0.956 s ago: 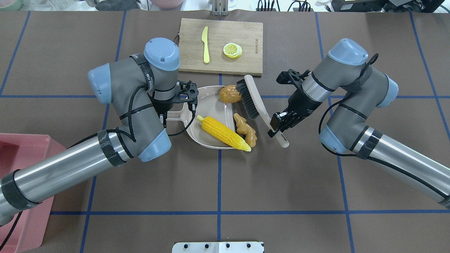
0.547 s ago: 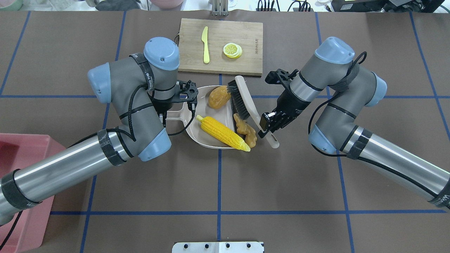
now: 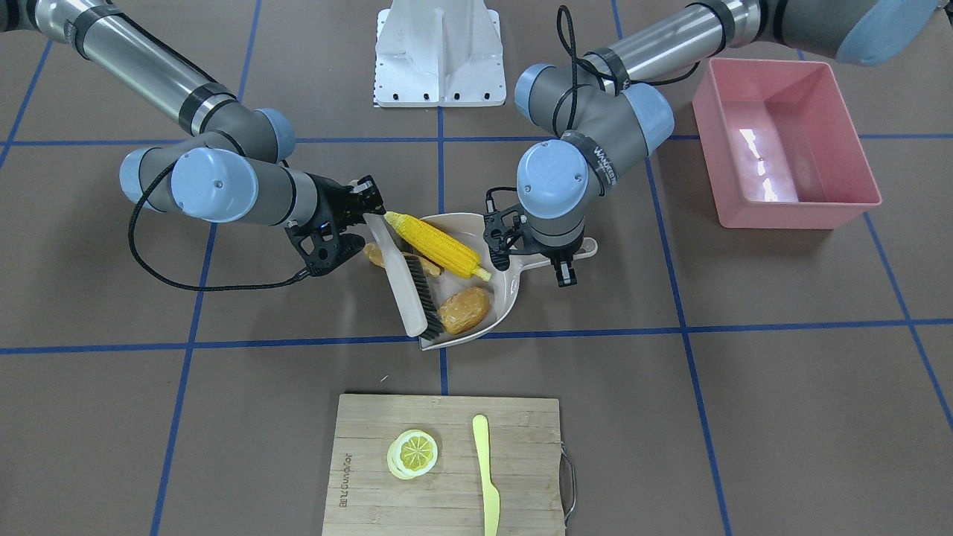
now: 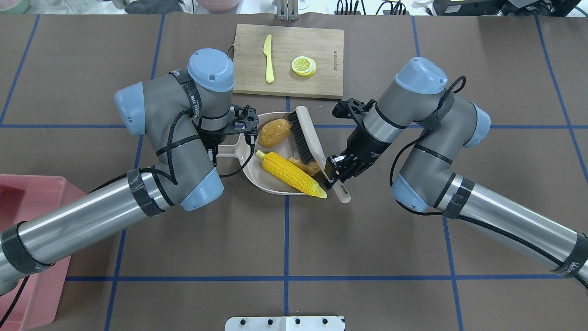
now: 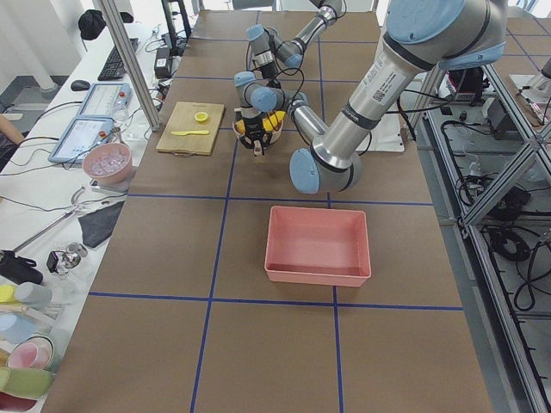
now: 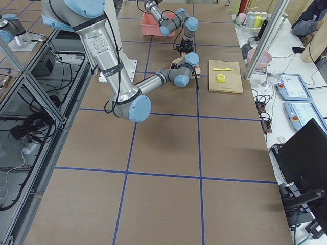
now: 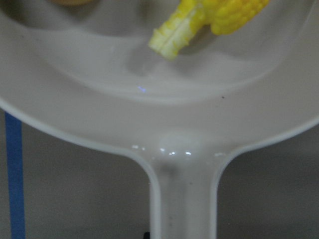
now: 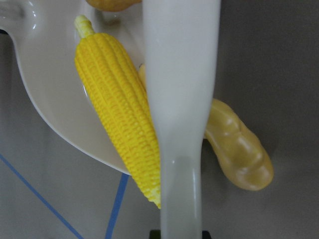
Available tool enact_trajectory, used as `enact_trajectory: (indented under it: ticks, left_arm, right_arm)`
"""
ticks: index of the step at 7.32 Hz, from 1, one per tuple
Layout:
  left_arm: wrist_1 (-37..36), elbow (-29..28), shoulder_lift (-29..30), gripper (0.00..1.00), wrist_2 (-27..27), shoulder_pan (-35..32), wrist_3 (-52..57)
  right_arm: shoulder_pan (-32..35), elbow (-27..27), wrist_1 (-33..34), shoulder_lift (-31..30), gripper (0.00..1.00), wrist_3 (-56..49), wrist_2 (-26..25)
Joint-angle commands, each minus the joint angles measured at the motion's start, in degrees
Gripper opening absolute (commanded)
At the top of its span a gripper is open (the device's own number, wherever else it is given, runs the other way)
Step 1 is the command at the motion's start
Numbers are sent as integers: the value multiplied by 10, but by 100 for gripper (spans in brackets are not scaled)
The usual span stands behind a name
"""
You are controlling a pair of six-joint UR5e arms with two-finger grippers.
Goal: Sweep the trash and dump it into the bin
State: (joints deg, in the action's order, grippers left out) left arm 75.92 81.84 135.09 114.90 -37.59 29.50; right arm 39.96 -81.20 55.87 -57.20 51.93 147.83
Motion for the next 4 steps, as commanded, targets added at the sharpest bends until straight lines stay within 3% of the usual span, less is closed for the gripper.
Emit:
enact_trajectory:
  ticks: [1, 4]
  left_arm:
    - [-1, 1, 0, 0, 0, -2, 3]
    - [-2, 3, 0, 0, 0, -2, 19]
  right_arm:
    - [13, -9, 7, -4, 0, 9, 15]
    - [110, -27, 22, -53, 0, 9, 92]
